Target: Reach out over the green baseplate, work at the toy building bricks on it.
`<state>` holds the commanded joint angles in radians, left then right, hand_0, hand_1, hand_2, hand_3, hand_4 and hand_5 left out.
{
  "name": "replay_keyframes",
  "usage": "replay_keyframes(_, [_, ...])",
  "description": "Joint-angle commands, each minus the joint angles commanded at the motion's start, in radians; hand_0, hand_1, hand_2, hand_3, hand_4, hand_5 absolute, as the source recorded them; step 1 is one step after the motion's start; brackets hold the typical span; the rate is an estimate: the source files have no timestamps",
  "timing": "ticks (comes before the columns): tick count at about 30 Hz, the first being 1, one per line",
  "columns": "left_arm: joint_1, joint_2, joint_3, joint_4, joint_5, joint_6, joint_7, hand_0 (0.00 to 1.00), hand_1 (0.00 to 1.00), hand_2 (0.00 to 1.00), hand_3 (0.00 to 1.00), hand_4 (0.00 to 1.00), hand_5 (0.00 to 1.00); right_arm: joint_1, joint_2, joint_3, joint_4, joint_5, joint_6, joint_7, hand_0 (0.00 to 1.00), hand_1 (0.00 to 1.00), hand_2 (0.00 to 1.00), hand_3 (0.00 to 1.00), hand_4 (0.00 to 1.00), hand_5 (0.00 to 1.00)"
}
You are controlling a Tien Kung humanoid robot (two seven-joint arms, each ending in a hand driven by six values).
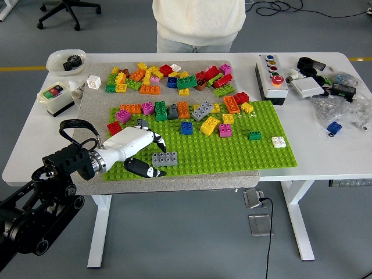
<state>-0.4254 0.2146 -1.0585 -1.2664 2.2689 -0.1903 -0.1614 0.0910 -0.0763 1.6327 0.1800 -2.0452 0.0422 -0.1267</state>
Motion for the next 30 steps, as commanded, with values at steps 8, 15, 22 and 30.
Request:
replay_keyframes(8, [0.001,-0.010,0.012,0.015,0.000,0.012,0.000,0.877,0.740,0.725,0.609,0.943,0.493,0.001,0.000,-0.001,0.000,0.002,0.000,0.000,0.729,0.609,0.617,0.519,0.717,0.529])
replay_keyframes(15, [-0.001,-0.013,0.016,0.030,0.000,0.024,-0.002,0.880,0.742,0.731,0.605,0.942,0.500,0.001,0.001,-0.002,0.000,0.004,0.000,0.000,0.730,0.608,0.617,0.520,0.717,0.528])
replay_keyframes(22, [-0.007,-0.014,0.013,0.044,0.000,0.028,-0.004,0.887,0.748,0.754,0.608,0.942,0.499,0.001,0.001,-0.004,0.000,0.005,0.000,0.000,0.729,0.609,0.617,0.520,0.717,0.528])
replay_keyframes(30, [-0.009,-0.012,0.011,0.054,0.000,0.028,-0.006,0.893,0.753,0.763,0.608,0.943,0.499,0.001,0.001,-0.005,0.000,0.007,0.001,0.000,0.729,0.609,0.617,0.520,0.717,0.528])
